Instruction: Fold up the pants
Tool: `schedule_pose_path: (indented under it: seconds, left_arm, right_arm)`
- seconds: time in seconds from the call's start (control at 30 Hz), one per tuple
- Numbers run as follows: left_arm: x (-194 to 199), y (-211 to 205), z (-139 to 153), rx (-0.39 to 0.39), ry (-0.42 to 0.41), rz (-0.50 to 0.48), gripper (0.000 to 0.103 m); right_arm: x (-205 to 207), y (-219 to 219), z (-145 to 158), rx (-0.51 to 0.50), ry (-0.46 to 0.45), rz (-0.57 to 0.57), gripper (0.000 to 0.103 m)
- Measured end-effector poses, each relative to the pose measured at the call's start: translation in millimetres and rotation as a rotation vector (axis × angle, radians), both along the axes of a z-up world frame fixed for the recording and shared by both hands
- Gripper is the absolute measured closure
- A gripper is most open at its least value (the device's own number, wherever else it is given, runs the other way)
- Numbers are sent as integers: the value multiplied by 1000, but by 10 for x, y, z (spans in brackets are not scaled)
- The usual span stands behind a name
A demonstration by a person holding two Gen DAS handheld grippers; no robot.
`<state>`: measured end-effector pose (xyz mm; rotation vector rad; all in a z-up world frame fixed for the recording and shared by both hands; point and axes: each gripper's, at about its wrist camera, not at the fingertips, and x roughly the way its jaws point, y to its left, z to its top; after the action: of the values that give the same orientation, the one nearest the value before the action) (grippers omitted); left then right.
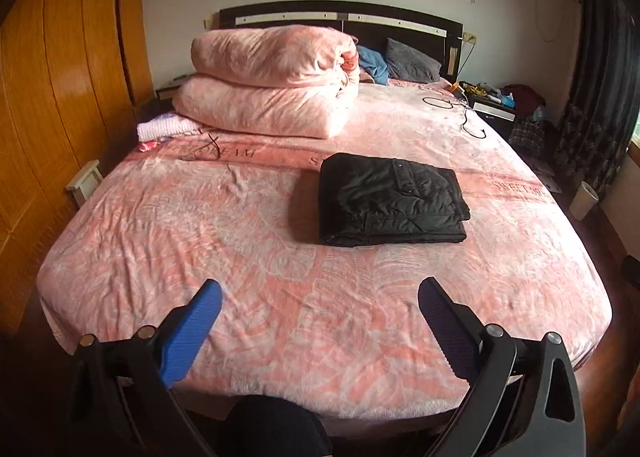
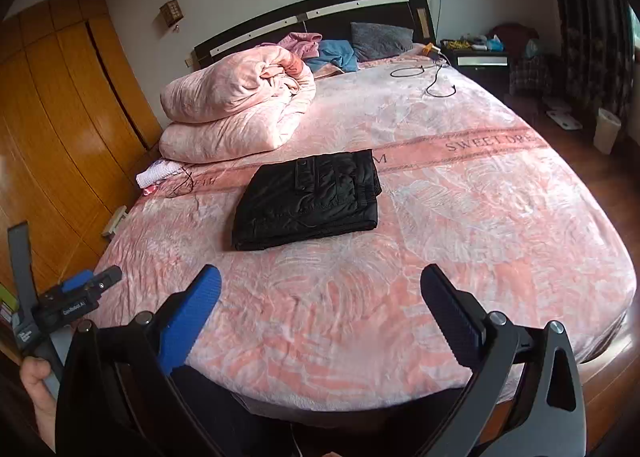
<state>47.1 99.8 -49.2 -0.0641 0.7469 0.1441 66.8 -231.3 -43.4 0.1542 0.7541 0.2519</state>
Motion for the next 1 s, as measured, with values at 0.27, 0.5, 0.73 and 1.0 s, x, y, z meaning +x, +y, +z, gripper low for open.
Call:
schedule_pose_path:
  seconds: [0.27, 0.5, 0.73, 1.0]
  left_arm:
    - [-897, -181, 412, -63, -53, -56, 4]
    - [-1374, -285, 551, -60, -71, -87, 4]
    - [-1518, -375, 577, -45, -82, -89, 4]
    - [-1447, -415, 555, -42, -65, -91, 4]
  right_arm:
    - [-789, 125, 388, -72, -28, -11, 3]
    - [-1308, 205, 636, -132, -87, -24, 3]
    - [-1504, 246, 671, -162, -115, -36, 3]
    - [-1438, 243, 667, -165, -117, -41, 3]
